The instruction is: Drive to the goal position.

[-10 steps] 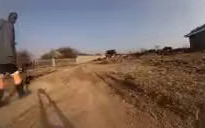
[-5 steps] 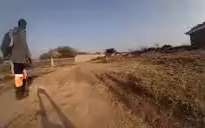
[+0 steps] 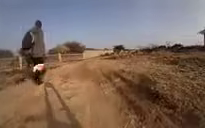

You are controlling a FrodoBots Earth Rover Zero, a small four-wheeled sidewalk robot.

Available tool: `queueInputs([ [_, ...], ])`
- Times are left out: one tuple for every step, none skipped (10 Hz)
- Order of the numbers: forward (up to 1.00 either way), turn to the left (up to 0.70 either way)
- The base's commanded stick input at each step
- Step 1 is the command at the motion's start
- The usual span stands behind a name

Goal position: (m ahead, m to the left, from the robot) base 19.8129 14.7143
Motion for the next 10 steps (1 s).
queueInputs([
  [0.7, 0.34],
  [0.7, 0.12],
  [0.7, 0.0],
  [0.7, 0.0],
  [0.7, 0.0],
  [0.7, 0.0],
  [0.7, 0.0],
  [0.7, 0.0],
  [0.7, 0.0],
  [0.7, 0.04],
])
